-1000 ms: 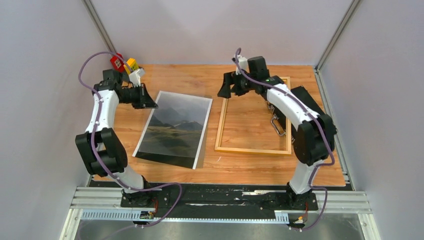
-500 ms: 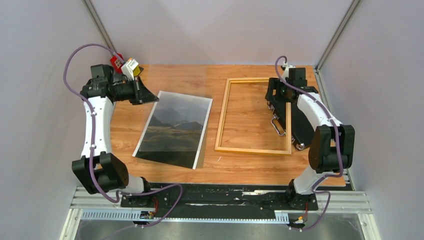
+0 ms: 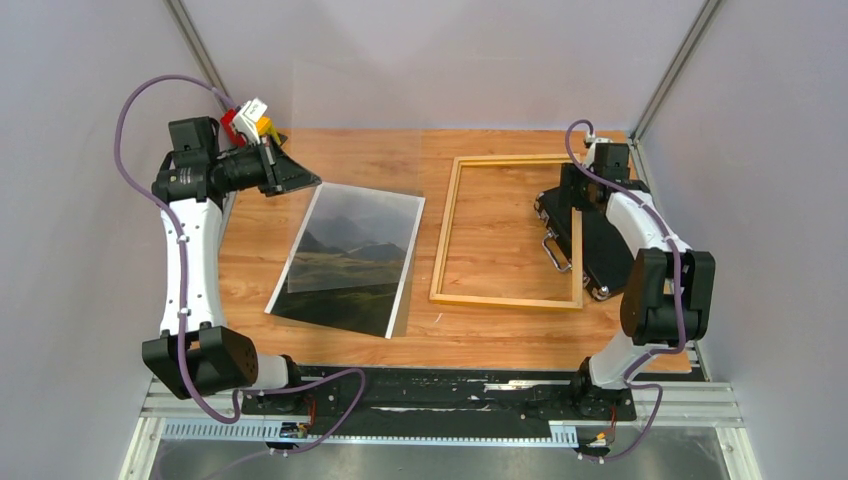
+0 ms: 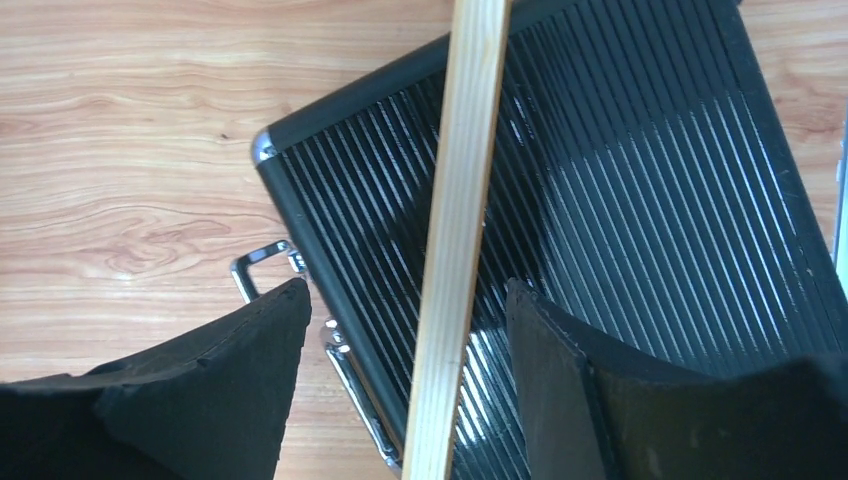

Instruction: Put the photo into the frame

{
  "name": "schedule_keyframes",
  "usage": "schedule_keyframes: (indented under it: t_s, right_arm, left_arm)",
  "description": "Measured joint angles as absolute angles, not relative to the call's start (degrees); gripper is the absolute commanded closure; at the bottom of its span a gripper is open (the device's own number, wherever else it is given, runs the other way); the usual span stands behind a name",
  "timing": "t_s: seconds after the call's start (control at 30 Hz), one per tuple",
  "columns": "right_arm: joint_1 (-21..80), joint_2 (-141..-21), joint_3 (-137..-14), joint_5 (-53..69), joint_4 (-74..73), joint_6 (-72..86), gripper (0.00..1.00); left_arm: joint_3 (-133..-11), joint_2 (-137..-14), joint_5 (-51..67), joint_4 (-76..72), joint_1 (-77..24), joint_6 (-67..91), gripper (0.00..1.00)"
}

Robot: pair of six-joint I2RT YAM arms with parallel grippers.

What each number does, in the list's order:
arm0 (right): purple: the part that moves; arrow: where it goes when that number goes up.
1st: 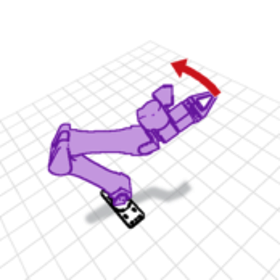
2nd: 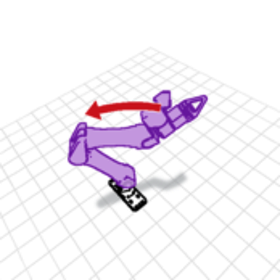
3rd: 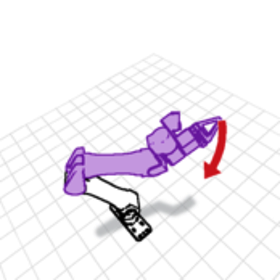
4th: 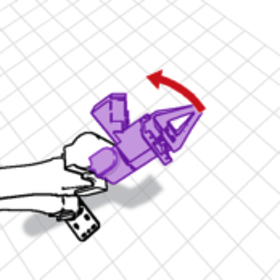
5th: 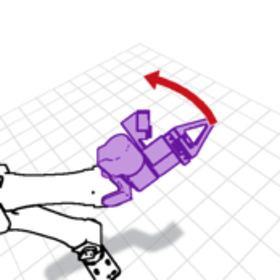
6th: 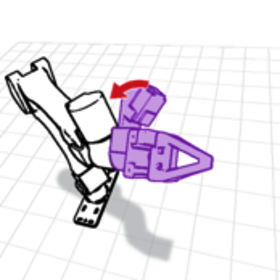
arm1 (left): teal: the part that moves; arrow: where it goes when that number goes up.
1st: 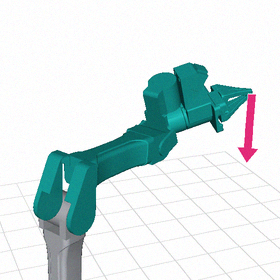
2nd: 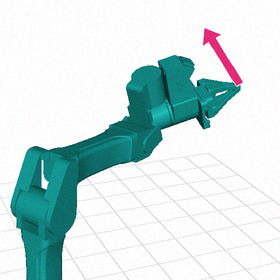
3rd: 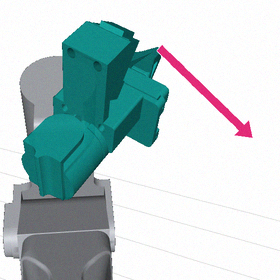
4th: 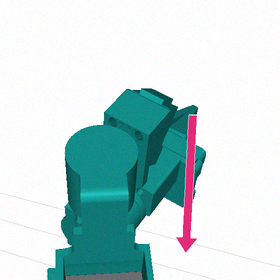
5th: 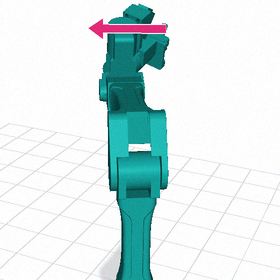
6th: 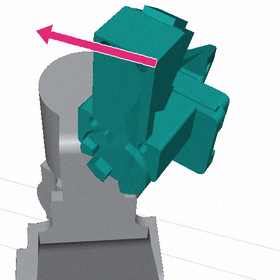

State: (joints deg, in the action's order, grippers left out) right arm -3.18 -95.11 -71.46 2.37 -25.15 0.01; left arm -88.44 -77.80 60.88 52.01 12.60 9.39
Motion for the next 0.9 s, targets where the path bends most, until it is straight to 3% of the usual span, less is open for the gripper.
schedule_keyframes:
  t_s: [0.23,0.53,0.9]
  right_arm:
    - [-3.8,-95.2,-69.1,-0.6,-23.4,-1.5,0.4]
    - [-3.8,-96.2,-68.9,-1.5,-21.6,-1.8,0.67]
    - [-3.8,-98.0,-67.5,-0.4,-19.4,-0.3,0.9]
  left_arm:
    - [-88.2,-77.6,63.1,46.3,11.6,15.9,1.0]
    - [-86.8,-76.9,64.4,40.4,10.9,21.3,1.0]
    - [-82.1,-74.9,64.4,37.1,10.9,22.8,1.0]
